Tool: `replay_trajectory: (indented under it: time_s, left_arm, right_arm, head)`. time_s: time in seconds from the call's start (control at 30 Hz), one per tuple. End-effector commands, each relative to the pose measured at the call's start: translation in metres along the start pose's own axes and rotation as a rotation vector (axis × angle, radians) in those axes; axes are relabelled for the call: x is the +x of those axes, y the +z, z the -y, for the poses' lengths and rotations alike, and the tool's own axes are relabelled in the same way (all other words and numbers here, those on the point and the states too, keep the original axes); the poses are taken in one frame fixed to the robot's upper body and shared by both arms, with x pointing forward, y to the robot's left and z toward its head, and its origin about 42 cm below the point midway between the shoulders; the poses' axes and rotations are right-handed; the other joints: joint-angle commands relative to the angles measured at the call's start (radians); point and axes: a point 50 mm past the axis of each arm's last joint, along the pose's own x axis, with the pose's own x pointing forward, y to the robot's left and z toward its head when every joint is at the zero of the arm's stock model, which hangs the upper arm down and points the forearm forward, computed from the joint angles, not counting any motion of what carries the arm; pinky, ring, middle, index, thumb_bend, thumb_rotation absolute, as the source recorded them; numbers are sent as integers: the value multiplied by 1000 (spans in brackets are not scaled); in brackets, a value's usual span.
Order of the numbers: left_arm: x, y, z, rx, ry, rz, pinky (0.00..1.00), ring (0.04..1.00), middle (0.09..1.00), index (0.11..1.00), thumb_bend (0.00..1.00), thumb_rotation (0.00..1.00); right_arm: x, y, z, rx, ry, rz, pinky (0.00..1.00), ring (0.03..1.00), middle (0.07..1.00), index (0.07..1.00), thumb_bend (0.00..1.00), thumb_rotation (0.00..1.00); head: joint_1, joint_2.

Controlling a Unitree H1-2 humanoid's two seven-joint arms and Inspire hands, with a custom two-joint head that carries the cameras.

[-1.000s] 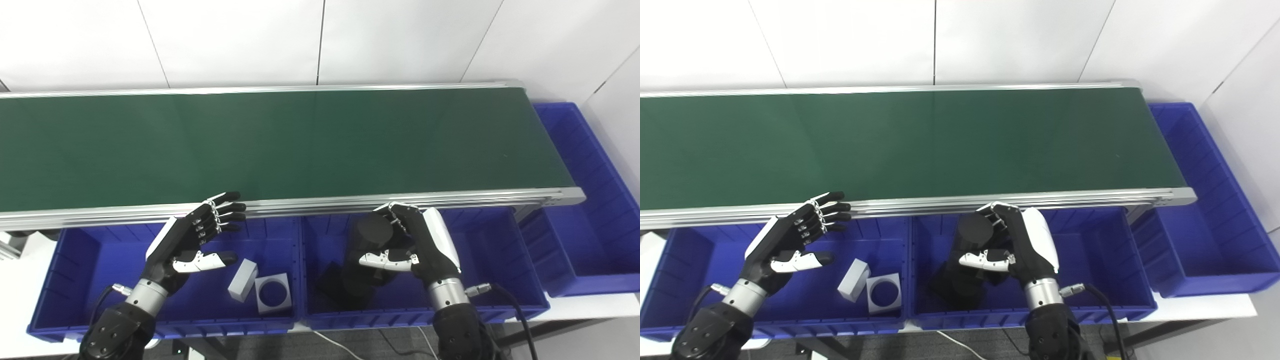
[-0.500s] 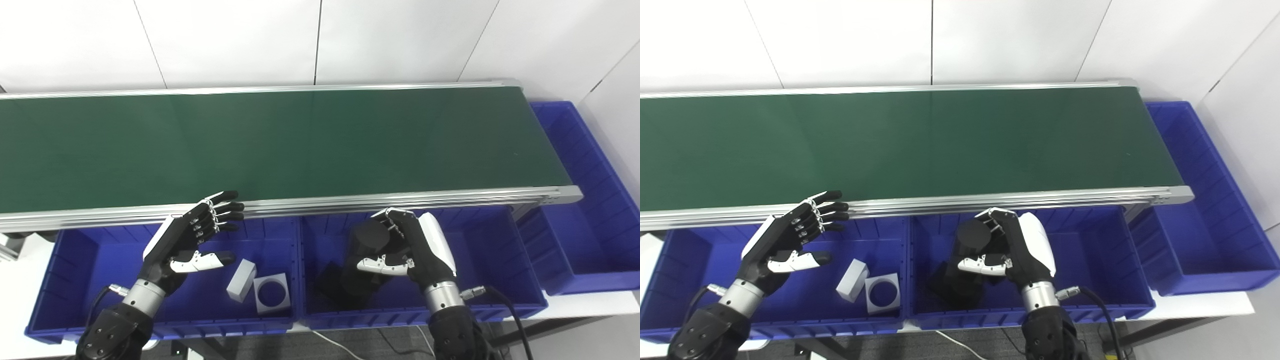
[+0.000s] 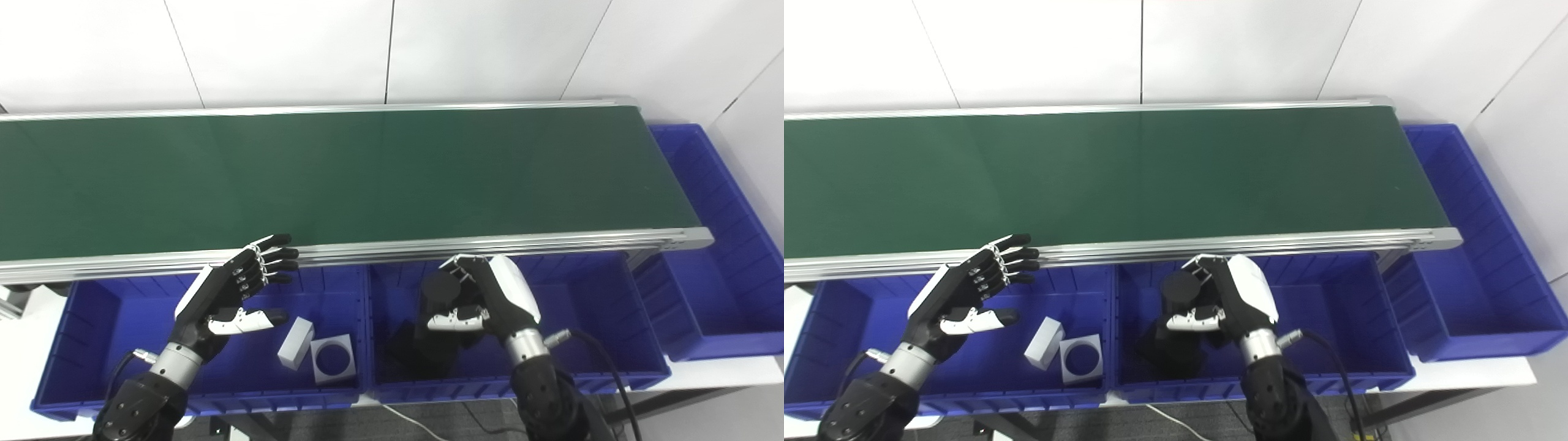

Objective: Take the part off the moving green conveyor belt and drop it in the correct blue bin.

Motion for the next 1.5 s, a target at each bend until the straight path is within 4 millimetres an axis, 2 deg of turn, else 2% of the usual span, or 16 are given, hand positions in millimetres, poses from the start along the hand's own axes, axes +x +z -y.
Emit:
replay_trajectory:
  time_s: [0.0,0.4,0.83,0.87,0.9,0.97,1.0,1.07,1.13,1.2,1.47]
  left_arm:
    - [1,12,-4,17,-13,44,726,760,784,833,936,315]
    - [2,13,-3,16,-18,46,727,762,783,833,941,307]
    - [3,13,-4,12,-19,49,729,758,782,835,935,301]
    - [3,13,-4,13,-20,49,730,758,782,835,937,302]
    - [3,13,-3,13,-20,49,731,760,782,836,938,304]
    - [3,14,-3,14,-19,46,731,762,785,836,940,308]
    - [2,14,-3,15,-18,46,731,762,786,836,940,309]
    - [2,14,-3,17,-19,47,727,761,787,836,939,310]
    - [3,14,-3,17,-20,51,724,760,786,837,934,307]
    - [3,13,-3,14,-18,48,724,759,785,836,937,305]
    - [5,11,-2,16,-20,46,728,758,784,837,942,303]
  right_arm:
    - [5,9,4,0,-22,92,434,437,497,502,518,0]
    - [14,-4,-2,-5,-17,80,451,440,495,504,518,0]
    - [11,-6,-1,15,-27,81,432,433,492,518,517,0]
    - [11,-5,-1,13,-23,80,440,436,495,512,518,0]
    - [11,-5,0,12,-20,80,471,502,497,500,524,0]
    - [10,-4,1,-5,18,70,621,675,679,676,774,152]
    - [10,-3,1,-18,40,63,634,688,694,691,794,167]
    - [10,-1,3,-32,79,53,766,813,814,801,902,283]
    - [9,0,4,-33,105,47,818,873,875,855,952,348]
    - [9,0,5,-45,126,46,826,891,898,873,976,370]
    - [10,0,8,-42,146,36,829,889,900,880,1000,346]
  head:
    - [-3,-1]
    - [1,4]
    - [7,-1]
    - [7,-1]
    - [7,-1]
    - [7,-1]
    - [7,-1]
    - [7,-1]
    - [9,-2]
    - [9,-2]
    - [10,-10]
